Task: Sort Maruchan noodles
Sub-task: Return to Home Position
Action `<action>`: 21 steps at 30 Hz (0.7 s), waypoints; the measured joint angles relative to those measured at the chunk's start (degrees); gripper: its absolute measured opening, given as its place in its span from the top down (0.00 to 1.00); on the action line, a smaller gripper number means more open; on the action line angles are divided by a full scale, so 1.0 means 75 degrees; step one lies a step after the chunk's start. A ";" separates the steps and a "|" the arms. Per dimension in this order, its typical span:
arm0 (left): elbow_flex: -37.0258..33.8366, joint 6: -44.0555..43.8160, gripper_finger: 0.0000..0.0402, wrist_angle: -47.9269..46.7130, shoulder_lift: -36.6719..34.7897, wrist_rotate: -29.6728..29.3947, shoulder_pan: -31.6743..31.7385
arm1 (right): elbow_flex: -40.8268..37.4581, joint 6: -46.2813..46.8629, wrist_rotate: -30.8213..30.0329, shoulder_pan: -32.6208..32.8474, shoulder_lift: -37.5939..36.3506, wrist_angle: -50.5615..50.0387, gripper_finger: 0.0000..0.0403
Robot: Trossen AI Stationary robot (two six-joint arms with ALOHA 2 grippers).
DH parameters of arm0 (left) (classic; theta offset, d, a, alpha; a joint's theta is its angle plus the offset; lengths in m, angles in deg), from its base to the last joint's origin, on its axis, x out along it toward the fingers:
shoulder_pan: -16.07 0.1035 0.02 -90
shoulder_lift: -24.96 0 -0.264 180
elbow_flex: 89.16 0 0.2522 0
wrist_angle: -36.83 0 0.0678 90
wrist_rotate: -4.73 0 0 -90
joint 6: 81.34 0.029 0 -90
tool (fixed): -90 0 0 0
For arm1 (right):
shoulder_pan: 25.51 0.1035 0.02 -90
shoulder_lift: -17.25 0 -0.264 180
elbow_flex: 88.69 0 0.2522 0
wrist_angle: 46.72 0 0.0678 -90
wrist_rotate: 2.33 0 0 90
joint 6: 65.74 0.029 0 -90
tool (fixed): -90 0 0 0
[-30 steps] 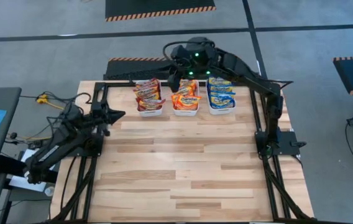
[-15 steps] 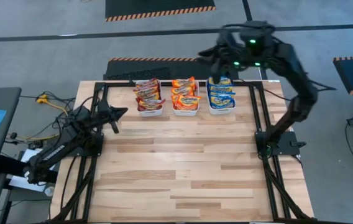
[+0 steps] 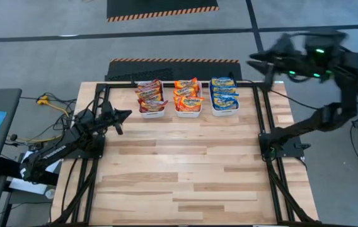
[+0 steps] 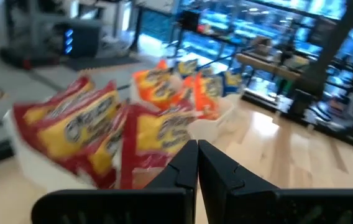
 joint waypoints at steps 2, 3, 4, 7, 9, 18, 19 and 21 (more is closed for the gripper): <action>0.0000 -0.0321 1.00 -0.0103 0.0023 -0.0335 -0.0037 | -0.0390 0.0085 -0.0010 -0.0111 -0.0590 -0.0064 0.66; 0.0000 -0.0490 1.00 -0.0112 0.0023 -0.0461 -0.0038 | -0.0641 0.0232 -0.0045 -0.0162 -0.0943 -0.0121 0.66; -0.0001 -0.0637 1.00 -0.0113 0.0020 -0.0560 -0.0038 | -0.0949 0.0438 -0.0120 -0.0205 -0.1314 -0.0161 0.66; -0.0003 -0.0852 1.00 -0.0136 0.0017 -0.0714 -0.0038 | -0.2183 0.1030 -0.0278 -0.0208 -0.2542 0.0230 0.66; -0.0006 -0.0846 1.00 -0.0152 0.0017 -0.0777 -0.0038 | -0.3240 0.1422 -0.0281 -0.0189 -0.3417 0.0822 0.66; 0.0016 0.0170 1.00 -0.0334 0.0017 -0.1254 -0.0035 | -0.8756 0.2136 0.0064 -0.0196 -0.6744 0.3635 0.66; 0.0017 0.0319 1.00 -0.0347 0.0017 -0.1261 -0.0035 | -0.9308 0.2237 0.0184 -0.0195 -0.7034 0.3985 0.66; 0.0017 0.0654 1.00 -0.0345 0.0014 -0.1294 -0.0036 | -1.0281 0.2393 0.0355 -0.0193 -0.7544 0.4411 0.66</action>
